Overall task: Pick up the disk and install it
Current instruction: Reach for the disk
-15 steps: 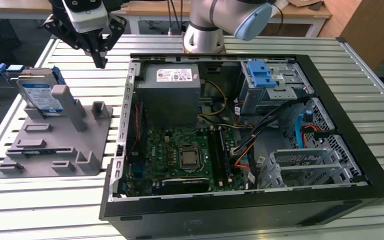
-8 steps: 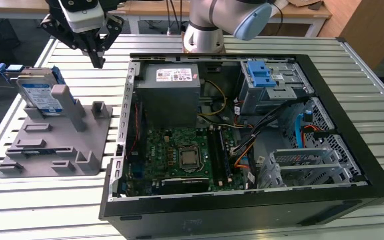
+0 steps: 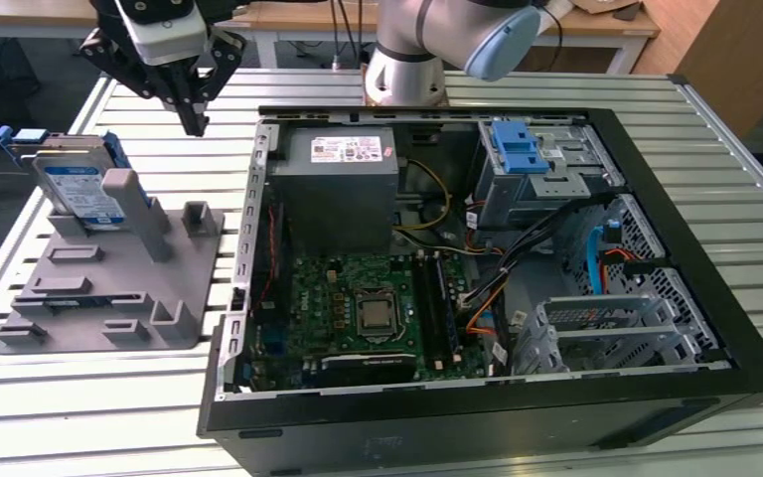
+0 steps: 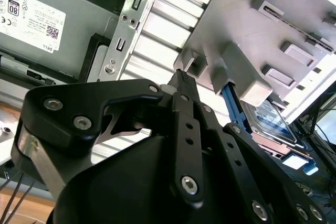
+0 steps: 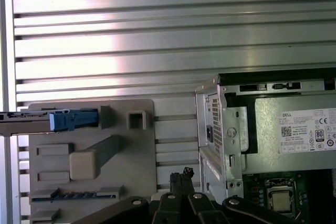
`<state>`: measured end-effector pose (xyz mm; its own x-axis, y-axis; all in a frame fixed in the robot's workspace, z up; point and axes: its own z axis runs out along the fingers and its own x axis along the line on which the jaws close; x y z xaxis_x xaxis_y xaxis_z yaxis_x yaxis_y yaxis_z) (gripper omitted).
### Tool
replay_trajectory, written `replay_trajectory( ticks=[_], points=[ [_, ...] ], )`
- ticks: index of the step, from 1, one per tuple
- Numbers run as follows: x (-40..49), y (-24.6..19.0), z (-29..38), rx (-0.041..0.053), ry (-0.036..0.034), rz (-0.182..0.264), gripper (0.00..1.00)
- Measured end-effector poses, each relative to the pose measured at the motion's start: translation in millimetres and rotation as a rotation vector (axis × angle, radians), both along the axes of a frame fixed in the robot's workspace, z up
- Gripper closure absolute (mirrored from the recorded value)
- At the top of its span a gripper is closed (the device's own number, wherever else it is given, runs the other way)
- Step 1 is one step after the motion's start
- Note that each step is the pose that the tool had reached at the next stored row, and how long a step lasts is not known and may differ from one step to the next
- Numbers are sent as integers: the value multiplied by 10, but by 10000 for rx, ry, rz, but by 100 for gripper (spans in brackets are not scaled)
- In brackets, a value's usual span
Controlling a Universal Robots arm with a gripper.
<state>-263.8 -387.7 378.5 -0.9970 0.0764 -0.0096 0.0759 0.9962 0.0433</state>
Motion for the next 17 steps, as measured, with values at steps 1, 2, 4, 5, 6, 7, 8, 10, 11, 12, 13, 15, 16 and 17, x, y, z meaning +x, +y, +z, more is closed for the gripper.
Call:
replay_trajectory(
  ticks=[1,2,4,5,6,7,8,10,11,12,13,15,16,17],
  points=[
    [-5,0,0,0,0,1,89],
    [-13,0,0,0,0,2,89],
    [-35,0,-1,0,0,2,89],
    [-47,0,-1,0,0,2,89],
    [-56,0,-1,0,0,2,89],
    [-63,0,-1,0,0,2,89],
    [-67,0,-2,0,0,2,89],
    [-67,0,-2,0,0,3,89],
    [-68,0,-2,0,0,3,89],
    [-69,0,-2,0,0,1,89],
    [-69,0,-2,0,0,2,89],
    [-69,0,-2,0,0,2,89],
    [-71,0,-2,0,0,2,89],
    [-76,0,-2,0,0,0,89]
  ],
)
